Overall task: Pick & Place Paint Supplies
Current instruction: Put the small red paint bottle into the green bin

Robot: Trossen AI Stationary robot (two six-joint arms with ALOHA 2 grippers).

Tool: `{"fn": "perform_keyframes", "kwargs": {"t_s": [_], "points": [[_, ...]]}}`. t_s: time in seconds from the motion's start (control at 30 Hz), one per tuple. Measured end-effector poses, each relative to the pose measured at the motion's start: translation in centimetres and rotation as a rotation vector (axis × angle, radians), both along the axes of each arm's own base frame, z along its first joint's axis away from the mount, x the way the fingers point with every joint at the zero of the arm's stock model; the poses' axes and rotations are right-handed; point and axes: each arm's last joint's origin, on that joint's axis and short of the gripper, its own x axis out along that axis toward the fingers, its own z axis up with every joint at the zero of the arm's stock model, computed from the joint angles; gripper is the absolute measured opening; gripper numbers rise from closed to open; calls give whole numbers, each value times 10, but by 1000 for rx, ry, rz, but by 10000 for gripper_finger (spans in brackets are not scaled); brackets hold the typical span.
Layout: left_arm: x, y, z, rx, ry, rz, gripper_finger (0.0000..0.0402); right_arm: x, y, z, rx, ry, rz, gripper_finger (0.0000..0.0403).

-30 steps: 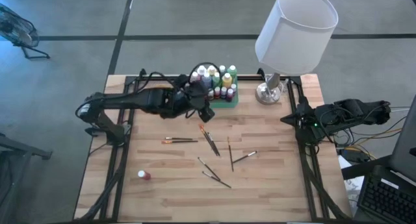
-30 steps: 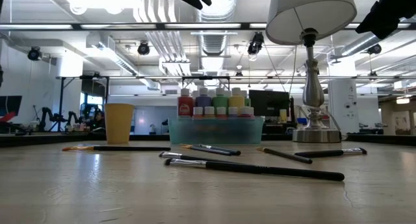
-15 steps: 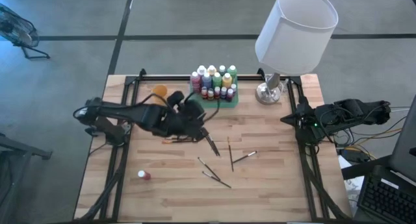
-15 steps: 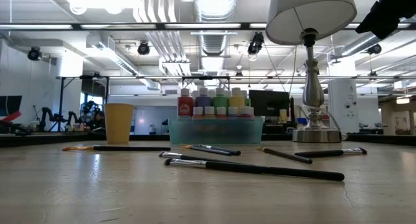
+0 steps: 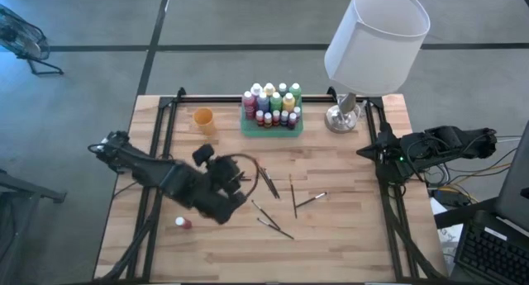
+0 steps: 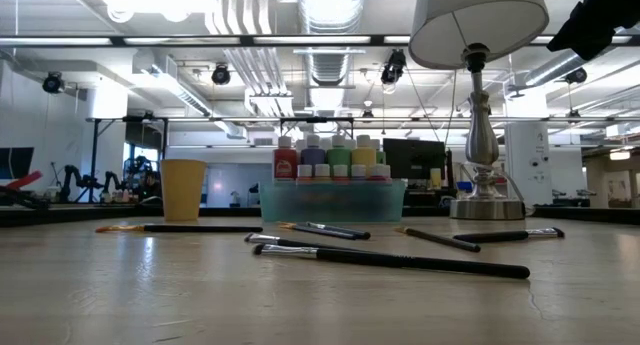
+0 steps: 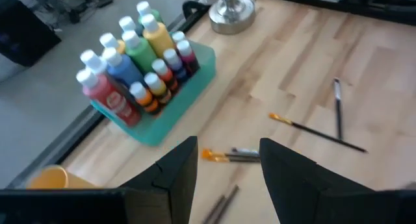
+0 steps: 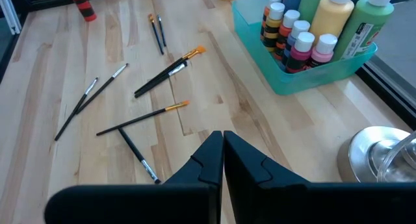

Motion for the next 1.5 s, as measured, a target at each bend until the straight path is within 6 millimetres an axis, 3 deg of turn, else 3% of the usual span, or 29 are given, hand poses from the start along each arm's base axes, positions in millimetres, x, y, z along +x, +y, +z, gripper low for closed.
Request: {"fn": "perform_keyframes", "kwargs": {"t_s": [0.67,1.03,1.5], "points": [[-83,-96,-2,-69,-134,-197,171,0,0,0,0,1,1,8],[-121,-125,-14,-178,-133,-280,138,0,0,0,0,1,0,8],[-167,-147,-55,-543,-90,-61,127,0,0,0,0,0,0,8]]}}
